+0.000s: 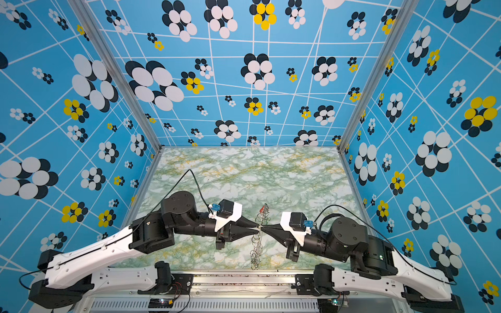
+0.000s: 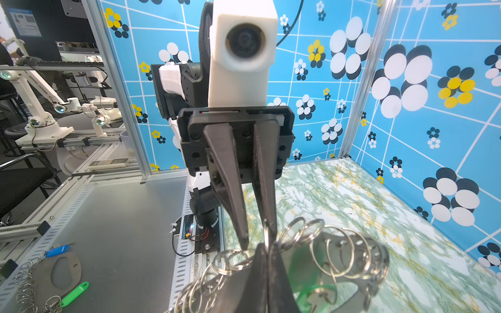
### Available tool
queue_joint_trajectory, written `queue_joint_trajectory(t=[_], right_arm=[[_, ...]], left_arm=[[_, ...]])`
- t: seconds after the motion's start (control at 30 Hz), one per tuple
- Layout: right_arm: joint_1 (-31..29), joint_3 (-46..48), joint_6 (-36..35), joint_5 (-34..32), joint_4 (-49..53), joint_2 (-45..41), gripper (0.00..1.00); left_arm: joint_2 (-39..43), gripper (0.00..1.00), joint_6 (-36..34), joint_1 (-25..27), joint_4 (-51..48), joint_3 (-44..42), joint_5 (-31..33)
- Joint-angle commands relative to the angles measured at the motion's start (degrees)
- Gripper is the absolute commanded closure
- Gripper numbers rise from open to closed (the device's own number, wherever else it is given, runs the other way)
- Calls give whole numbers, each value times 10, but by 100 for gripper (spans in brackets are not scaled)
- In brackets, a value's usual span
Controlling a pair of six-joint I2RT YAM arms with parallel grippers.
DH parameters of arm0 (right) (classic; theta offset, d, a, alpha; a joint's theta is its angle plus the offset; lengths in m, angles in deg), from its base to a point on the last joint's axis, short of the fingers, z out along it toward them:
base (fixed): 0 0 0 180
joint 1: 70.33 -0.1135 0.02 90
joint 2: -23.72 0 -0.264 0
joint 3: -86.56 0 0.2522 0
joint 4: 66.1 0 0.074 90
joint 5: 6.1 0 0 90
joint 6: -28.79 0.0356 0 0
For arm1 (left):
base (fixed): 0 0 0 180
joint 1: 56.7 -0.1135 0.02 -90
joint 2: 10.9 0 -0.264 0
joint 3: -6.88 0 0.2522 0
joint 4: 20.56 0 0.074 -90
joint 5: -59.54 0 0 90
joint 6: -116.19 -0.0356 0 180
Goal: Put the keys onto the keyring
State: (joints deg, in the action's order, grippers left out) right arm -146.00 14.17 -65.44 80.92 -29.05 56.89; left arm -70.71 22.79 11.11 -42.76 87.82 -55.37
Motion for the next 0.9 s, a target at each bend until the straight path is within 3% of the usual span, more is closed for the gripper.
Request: queue_joint_trajectory(t=[0.0, 0.2, 0.37, 0.63, 0.7, 0.87], right_arm=[[0, 2, 8, 2, -40, -1, 100], [1, 0, 8, 5, -43, 1, 100], [1, -1, 9, 7, -43, 3, 100], [1, -8, 13, 15, -16, 11, 99], [1, -21, 9, 14, 19, 11, 75], [1, -51, -5, -6, 98, -1, 53]], left_arm=[[3, 83, 4, 4, 29, -7, -20], [-1, 87, 3, 5, 27, -7, -26], [-2, 100, -1, 5, 26, -7, -26], [9, 100, -33, 6, 7, -6, -13], [19, 100, -49, 6, 5, -8, -8], [49, 100, -96, 5, 12, -26, -21]])
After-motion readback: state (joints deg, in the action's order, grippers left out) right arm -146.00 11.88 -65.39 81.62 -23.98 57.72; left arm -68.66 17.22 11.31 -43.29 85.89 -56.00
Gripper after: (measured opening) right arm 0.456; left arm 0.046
